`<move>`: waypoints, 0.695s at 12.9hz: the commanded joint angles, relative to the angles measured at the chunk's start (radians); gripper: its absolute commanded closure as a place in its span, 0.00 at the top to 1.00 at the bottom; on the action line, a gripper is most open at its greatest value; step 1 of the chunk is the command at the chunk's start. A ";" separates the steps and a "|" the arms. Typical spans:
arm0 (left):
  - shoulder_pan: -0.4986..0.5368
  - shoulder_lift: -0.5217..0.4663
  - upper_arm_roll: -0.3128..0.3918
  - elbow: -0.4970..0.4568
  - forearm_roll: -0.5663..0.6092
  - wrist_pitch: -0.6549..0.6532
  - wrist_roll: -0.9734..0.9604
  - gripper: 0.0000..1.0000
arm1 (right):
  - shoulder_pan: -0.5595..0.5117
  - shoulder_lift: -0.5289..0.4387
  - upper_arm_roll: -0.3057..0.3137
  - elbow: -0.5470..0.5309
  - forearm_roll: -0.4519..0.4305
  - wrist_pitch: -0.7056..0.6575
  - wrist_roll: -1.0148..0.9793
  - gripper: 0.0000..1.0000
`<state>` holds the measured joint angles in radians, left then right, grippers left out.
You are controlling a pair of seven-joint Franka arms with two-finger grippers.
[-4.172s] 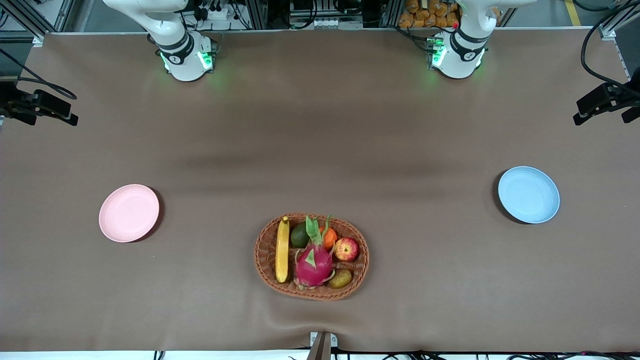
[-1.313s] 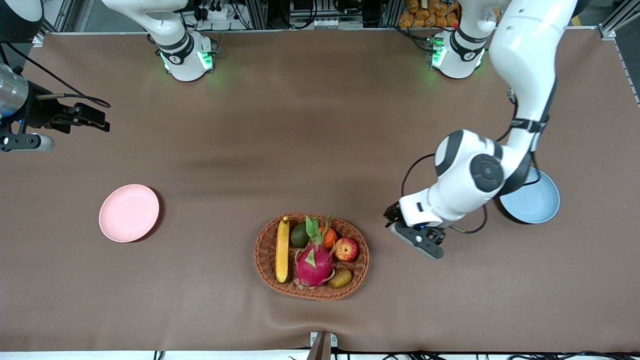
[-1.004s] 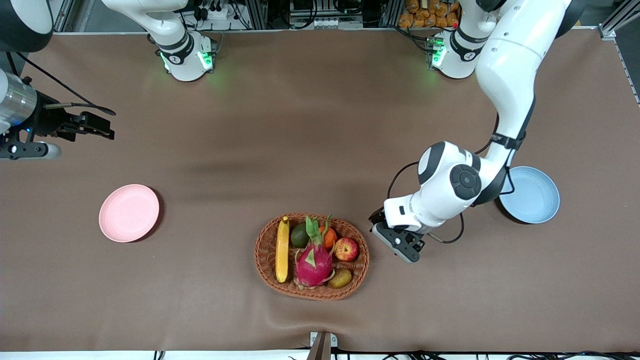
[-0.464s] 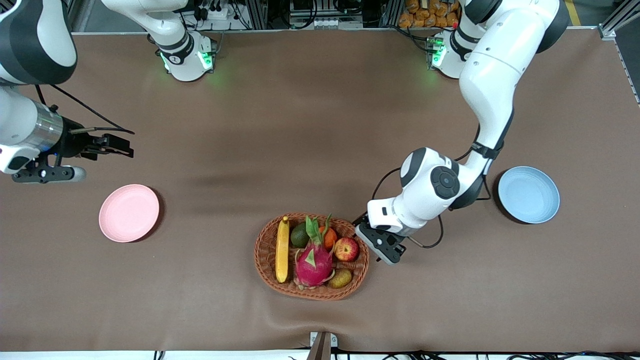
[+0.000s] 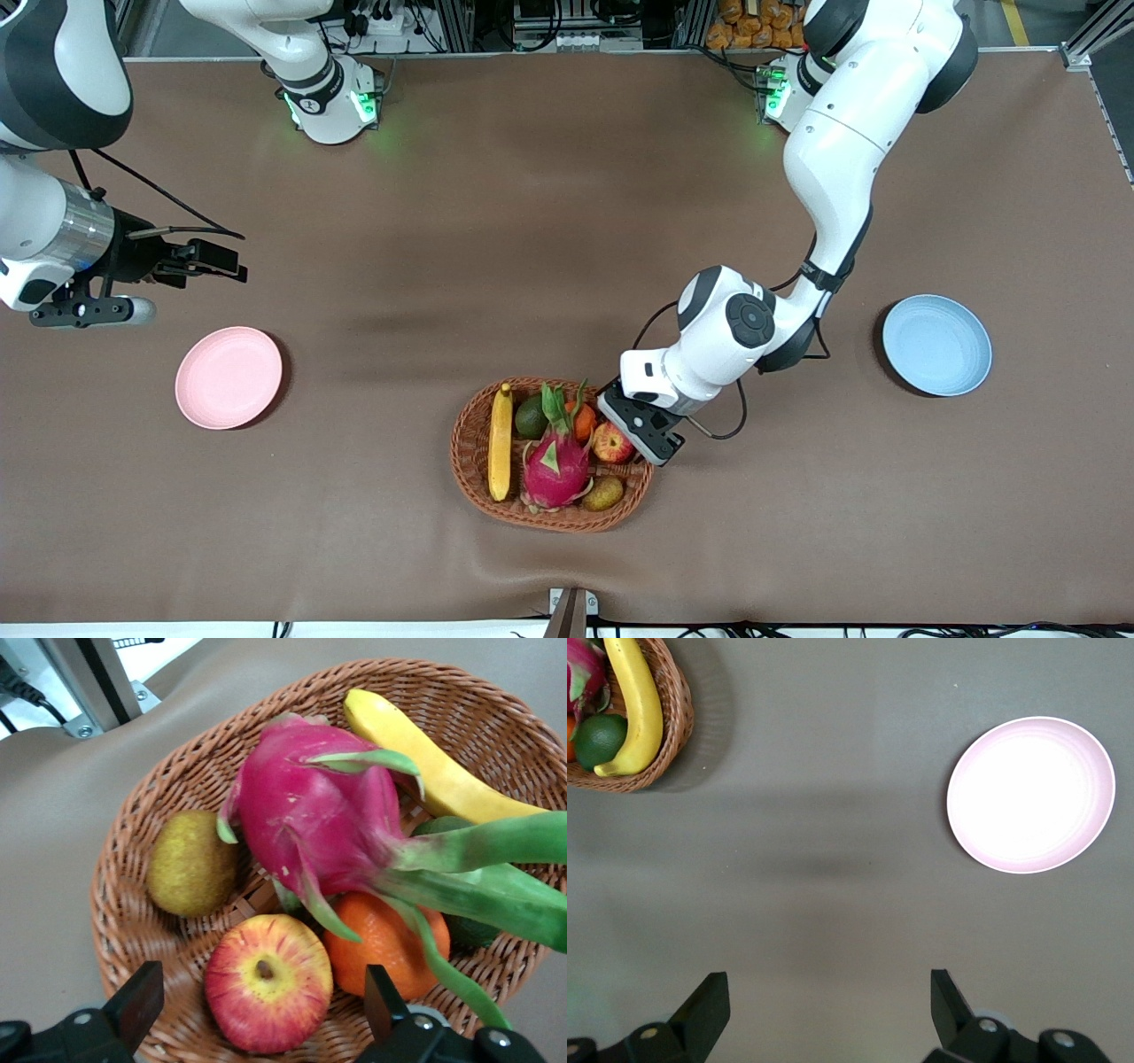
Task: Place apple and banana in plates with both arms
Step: 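Grasp the red apple with the left gripper and lift it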
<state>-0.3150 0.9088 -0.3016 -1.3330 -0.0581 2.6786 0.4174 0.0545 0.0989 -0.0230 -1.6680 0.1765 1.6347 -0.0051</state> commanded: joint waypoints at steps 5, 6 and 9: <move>-0.006 0.047 0.002 0.026 -0.014 0.015 0.087 1.00 | 0.034 -0.002 -0.003 0.005 0.011 0.004 0.019 1.00; -0.009 0.053 0.002 0.029 -0.014 0.015 0.087 1.00 | 0.039 -0.002 -0.003 0.005 0.011 0.004 0.020 1.00; -0.007 0.055 0.002 0.029 -0.014 0.015 0.087 1.00 | 0.039 -0.002 -0.003 0.005 0.011 0.005 0.020 1.00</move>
<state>-0.3158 0.9431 -0.2999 -1.3325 -0.0581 2.6803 0.4791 0.0848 0.0989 -0.0226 -1.6680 0.1770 1.6373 -0.0012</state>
